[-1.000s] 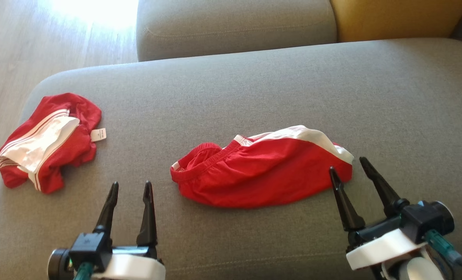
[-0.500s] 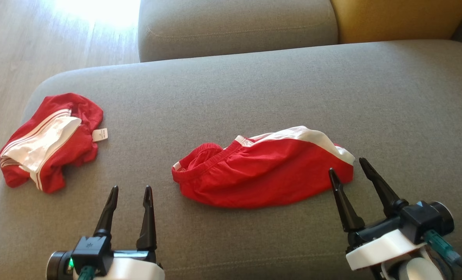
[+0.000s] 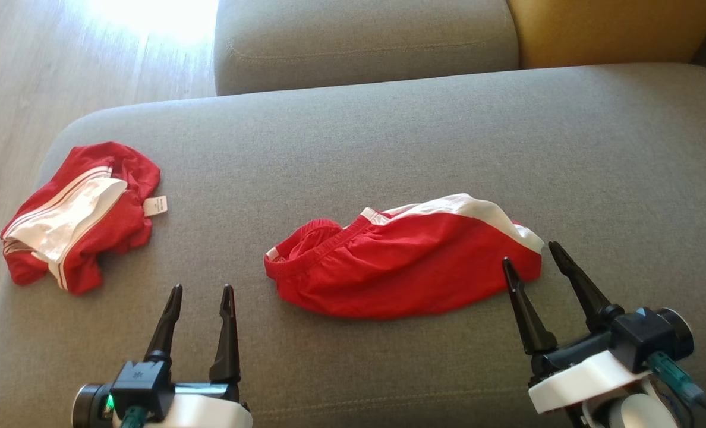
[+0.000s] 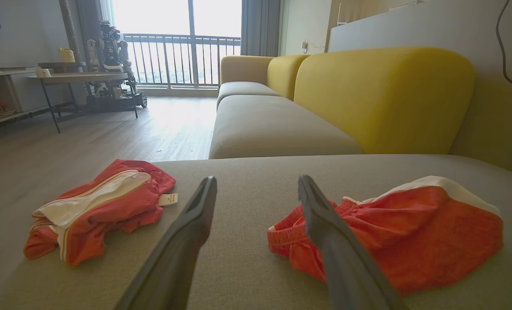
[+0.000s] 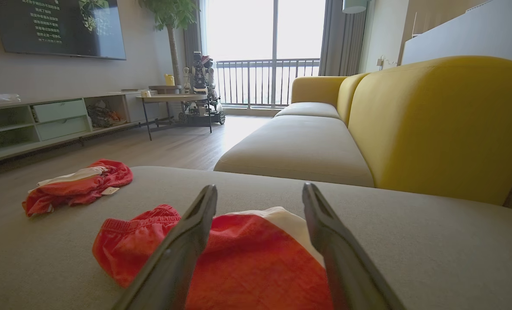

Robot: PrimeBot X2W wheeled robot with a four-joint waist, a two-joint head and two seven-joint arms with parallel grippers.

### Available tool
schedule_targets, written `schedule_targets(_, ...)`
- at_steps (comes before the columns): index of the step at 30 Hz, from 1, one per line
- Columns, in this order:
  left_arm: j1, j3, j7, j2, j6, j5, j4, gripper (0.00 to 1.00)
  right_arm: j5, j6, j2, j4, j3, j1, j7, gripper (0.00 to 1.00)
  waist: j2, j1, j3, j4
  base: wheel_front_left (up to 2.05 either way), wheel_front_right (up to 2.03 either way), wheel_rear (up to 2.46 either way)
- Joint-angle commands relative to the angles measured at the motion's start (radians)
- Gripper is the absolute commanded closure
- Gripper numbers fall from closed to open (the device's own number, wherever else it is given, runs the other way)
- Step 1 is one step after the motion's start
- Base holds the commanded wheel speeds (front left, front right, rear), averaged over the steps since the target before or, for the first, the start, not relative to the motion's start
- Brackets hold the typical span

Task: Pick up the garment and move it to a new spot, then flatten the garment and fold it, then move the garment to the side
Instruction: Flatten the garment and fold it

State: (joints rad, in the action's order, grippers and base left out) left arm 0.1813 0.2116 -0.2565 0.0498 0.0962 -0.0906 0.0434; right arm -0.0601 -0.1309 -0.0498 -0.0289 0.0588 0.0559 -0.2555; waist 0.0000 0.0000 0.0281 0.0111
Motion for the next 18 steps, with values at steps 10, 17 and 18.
schedule_targets(10,-0.161,0.003,-0.005,0.000,-0.051,0.018,-0.032,0.00,0.000,0.000,0.000,0.029,0.035,-0.048,-0.006,0.00,0.0000,0.0000,-0.034,0.020,0.00,0.00,0.00)
schedule_targets(17,-0.447,0.086,0.002,0.000,-0.123,-0.016,-0.249,0.00,0.009,0.000,0.000,0.038,0.045,-0.087,-0.006,0.00,0.0000,0.0000,-0.123,0.073,0.00,0.00,0.00)
schedule_targets(18,-0.495,0.099,0.003,0.000,-0.123,-0.042,-0.275,0.00,0.010,0.000,0.000,0.039,0.044,-0.095,-0.006,0.00,0.0000,0.0000,-0.140,0.082,0.00,0.00,0.00)
